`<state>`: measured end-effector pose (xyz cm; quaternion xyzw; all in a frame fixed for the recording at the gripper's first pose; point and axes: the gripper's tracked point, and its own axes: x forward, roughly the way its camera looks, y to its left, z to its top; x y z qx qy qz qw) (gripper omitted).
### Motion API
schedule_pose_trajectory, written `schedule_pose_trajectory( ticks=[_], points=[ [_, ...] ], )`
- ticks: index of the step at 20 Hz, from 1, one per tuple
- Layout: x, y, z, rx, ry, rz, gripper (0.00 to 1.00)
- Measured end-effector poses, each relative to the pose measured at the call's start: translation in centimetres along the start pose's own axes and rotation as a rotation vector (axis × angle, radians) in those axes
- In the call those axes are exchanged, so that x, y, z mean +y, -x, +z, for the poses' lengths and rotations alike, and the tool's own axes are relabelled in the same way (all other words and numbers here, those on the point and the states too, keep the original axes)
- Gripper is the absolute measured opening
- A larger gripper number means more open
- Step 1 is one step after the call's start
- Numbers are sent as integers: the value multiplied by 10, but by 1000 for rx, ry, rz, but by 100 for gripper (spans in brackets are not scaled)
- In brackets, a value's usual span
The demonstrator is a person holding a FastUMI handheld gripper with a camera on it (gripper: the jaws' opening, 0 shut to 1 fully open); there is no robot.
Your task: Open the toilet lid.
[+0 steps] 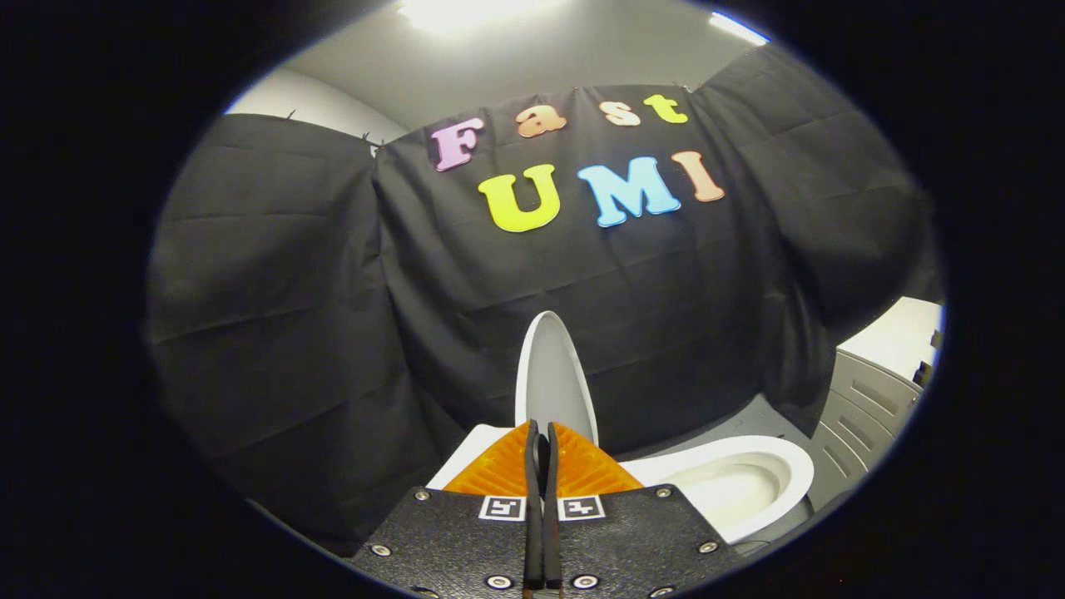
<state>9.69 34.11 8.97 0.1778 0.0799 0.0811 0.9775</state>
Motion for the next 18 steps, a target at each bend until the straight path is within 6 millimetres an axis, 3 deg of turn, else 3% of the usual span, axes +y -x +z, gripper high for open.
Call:
schedule_pose_trajectory(
  ticks=[8,14,18],
  points=[
    [72,-18,-25,31,68,116,0],
    [104,-29,-41,76,95,184,1],
    [104,-30,-34,58,242,195,4]
  ],
)
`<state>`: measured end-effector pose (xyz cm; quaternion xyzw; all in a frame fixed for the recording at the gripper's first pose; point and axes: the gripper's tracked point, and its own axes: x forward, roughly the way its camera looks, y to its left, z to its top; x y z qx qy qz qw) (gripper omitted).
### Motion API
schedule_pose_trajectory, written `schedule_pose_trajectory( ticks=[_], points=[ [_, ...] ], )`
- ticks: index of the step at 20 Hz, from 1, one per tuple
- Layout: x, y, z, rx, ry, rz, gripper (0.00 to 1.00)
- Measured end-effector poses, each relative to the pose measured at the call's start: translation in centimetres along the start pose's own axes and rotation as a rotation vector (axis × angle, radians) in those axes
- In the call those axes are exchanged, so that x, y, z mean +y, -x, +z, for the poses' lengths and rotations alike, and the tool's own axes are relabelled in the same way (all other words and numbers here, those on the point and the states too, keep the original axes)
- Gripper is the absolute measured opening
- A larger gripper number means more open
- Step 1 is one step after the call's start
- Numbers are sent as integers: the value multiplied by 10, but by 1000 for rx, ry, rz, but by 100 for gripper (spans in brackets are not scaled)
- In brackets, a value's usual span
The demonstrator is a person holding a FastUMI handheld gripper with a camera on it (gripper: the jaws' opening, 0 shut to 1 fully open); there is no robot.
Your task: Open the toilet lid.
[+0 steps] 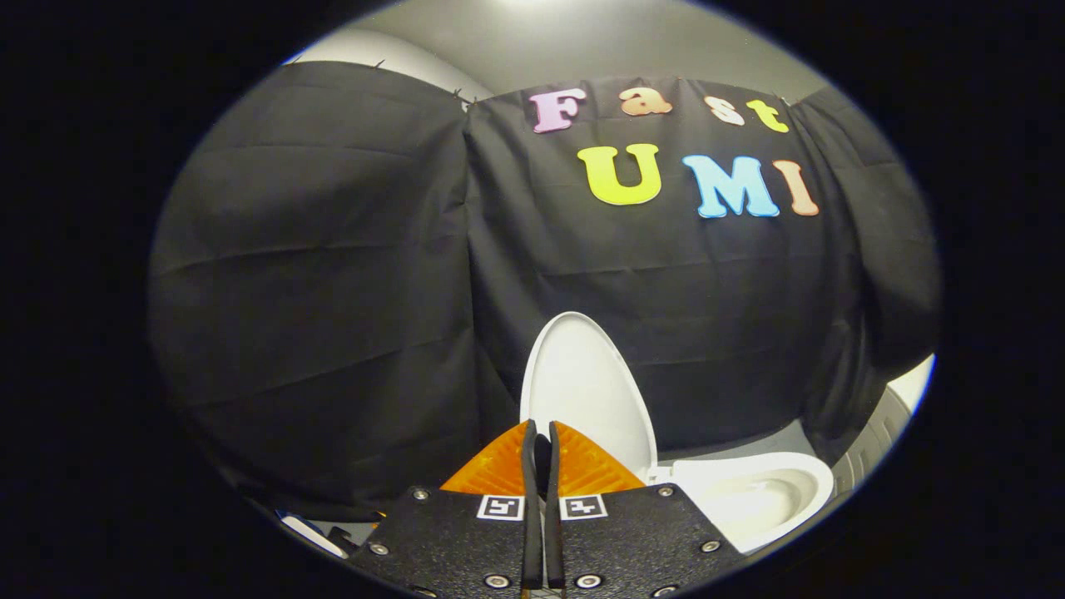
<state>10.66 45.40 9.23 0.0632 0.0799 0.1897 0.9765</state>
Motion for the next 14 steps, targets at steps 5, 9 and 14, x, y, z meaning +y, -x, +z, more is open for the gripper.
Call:
schedule_pose_trajectory(
  ticks=[5,9,14],
  points=[
    [-19,32,8,-71,-22,34,81],
    [-42,57,30,-140,-112,47,94],
    [-123,99,41,-170,-158,-91,94]
  ],
)
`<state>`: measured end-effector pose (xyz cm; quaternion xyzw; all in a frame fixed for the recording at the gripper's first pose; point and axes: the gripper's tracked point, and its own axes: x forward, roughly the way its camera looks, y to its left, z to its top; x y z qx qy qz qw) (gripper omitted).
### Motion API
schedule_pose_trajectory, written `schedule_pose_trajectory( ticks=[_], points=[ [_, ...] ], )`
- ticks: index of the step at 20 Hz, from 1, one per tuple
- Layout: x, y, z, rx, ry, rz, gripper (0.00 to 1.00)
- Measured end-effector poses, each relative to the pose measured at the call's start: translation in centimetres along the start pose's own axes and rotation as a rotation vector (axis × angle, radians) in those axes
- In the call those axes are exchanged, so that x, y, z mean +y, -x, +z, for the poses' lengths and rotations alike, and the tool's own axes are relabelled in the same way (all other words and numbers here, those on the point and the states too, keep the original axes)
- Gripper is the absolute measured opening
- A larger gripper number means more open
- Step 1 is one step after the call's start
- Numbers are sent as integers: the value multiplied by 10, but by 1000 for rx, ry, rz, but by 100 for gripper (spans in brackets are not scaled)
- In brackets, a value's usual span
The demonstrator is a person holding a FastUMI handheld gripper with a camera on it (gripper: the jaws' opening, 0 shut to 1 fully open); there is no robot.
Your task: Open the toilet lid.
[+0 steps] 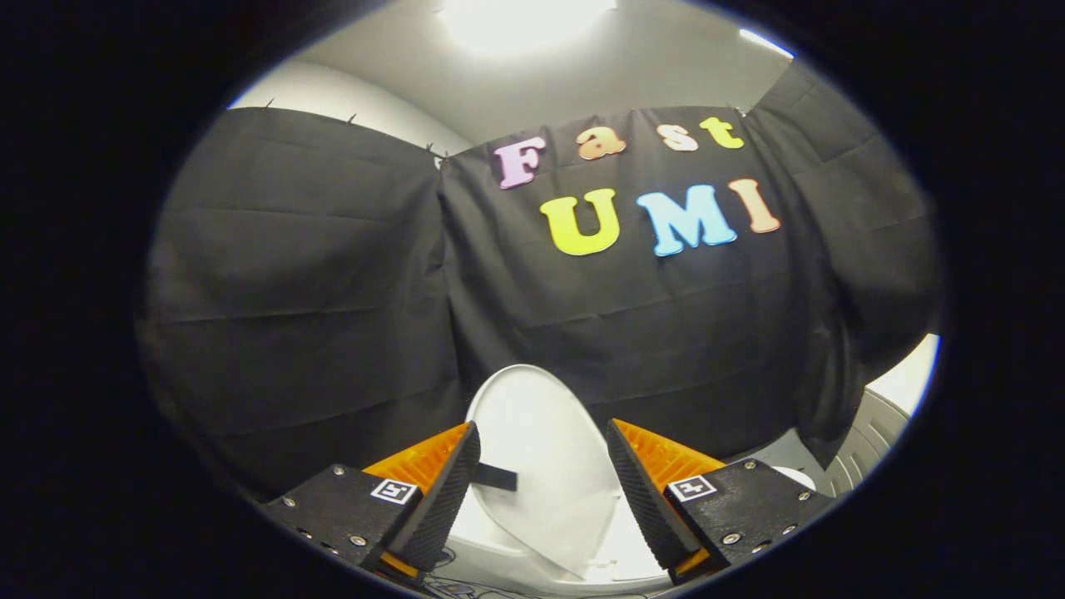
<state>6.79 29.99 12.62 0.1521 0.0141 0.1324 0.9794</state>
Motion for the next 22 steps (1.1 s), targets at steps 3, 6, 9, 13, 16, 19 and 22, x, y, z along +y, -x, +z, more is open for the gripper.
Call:
schedule_pose_trajectory(
  ticks=[3,6,9,13,16,19,22],
  points=[
    [-46,17,19,-40,37,-63,95],
    [-91,35,36,-71,114,-115,95],
    [-117,55,49,-101,196,-117,96],
    [-161,83,42,-107,284,-159,96],
    [-183,99,31,-97,337,-173,96],
    [-206,115,11,-56,371,-190,95],
    [-226,124,-8,-20,377,-212,95]
  ],
)
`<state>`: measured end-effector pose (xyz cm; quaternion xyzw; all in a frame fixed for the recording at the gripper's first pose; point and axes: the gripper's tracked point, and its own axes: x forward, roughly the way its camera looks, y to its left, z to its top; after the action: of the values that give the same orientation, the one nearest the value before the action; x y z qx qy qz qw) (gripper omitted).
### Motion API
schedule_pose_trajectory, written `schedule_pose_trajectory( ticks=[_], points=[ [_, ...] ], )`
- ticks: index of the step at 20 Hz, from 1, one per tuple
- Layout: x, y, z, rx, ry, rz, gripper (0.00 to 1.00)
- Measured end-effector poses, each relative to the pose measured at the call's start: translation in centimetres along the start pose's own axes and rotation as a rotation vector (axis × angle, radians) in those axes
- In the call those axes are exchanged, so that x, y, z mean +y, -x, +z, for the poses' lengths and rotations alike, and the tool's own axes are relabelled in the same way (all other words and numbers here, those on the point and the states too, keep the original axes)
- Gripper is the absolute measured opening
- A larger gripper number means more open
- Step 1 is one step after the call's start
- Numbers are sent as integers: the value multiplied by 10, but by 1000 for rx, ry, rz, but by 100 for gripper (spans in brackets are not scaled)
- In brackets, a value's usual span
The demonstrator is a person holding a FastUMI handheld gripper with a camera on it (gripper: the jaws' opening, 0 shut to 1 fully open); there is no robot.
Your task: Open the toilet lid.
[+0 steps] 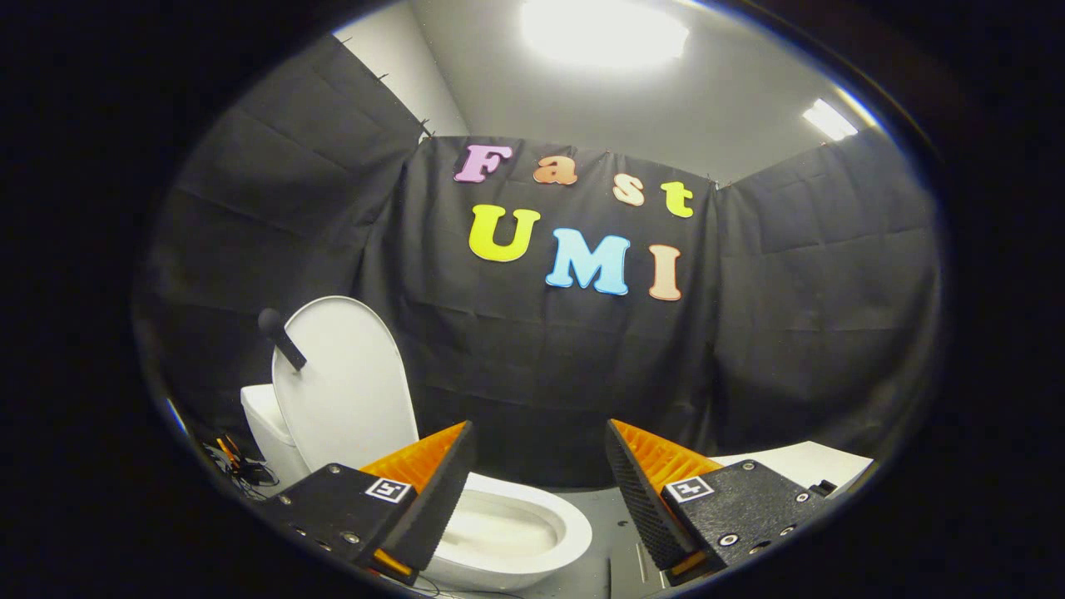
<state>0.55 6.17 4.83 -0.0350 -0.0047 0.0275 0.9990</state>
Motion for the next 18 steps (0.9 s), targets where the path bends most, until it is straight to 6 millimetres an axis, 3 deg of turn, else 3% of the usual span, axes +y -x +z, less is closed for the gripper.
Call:
schedule_pose_trajectory(
  ticks=[8,18],
  points=[
    [-12,13,-31,29,-64,-31,95],
    [-4,17,-37,42,-113,-5,95]
  ],
)
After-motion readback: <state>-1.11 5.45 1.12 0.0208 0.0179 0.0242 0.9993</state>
